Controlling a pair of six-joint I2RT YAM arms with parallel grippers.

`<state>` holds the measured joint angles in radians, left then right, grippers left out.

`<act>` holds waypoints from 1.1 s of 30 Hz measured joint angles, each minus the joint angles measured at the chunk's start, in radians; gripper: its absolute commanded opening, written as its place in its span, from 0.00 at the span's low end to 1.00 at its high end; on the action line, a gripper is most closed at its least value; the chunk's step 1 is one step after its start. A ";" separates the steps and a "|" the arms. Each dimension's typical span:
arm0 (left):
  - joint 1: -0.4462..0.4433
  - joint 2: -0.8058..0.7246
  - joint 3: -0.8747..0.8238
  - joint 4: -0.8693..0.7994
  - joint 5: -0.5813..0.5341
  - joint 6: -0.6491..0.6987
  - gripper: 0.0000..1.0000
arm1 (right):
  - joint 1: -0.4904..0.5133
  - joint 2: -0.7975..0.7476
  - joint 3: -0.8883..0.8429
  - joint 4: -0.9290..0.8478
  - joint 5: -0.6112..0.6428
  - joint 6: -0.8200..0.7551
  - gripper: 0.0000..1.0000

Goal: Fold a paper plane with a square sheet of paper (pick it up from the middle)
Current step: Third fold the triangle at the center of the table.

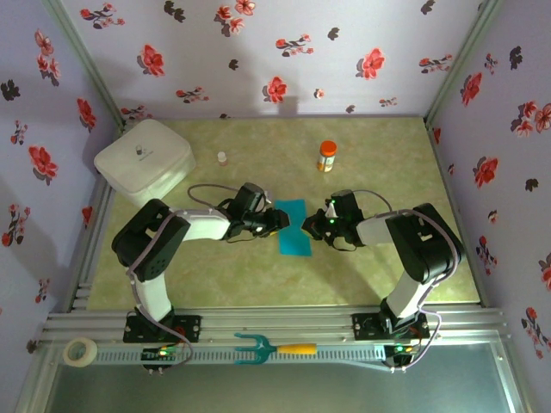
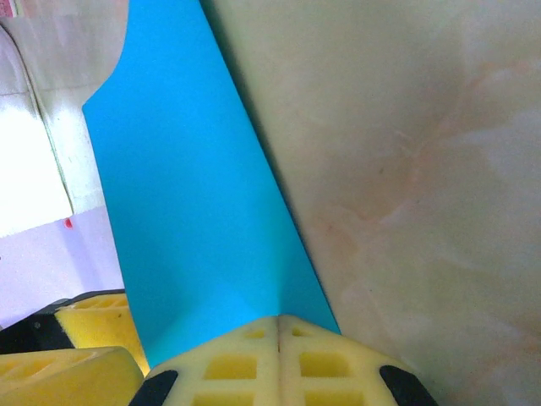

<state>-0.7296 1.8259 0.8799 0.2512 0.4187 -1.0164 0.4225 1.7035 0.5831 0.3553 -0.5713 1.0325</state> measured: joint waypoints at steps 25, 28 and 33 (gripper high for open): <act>0.006 -0.060 -0.019 -0.067 -0.018 -0.003 0.00 | 0.001 -0.127 -0.029 -0.099 0.028 -0.055 0.36; 0.012 -0.075 -0.027 -0.080 -0.018 -0.003 0.00 | 0.001 -0.204 -0.029 -0.147 0.048 -0.094 0.38; 0.019 -0.092 -0.045 -0.092 -0.018 -0.003 0.01 | 0.064 -0.352 -0.050 -0.175 0.159 -0.235 0.40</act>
<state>-0.7101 1.7344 0.8349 0.1596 0.4004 -1.0195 0.4866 1.3518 0.5331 0.1799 -0.4126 0.7975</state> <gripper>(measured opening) 0.057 0.393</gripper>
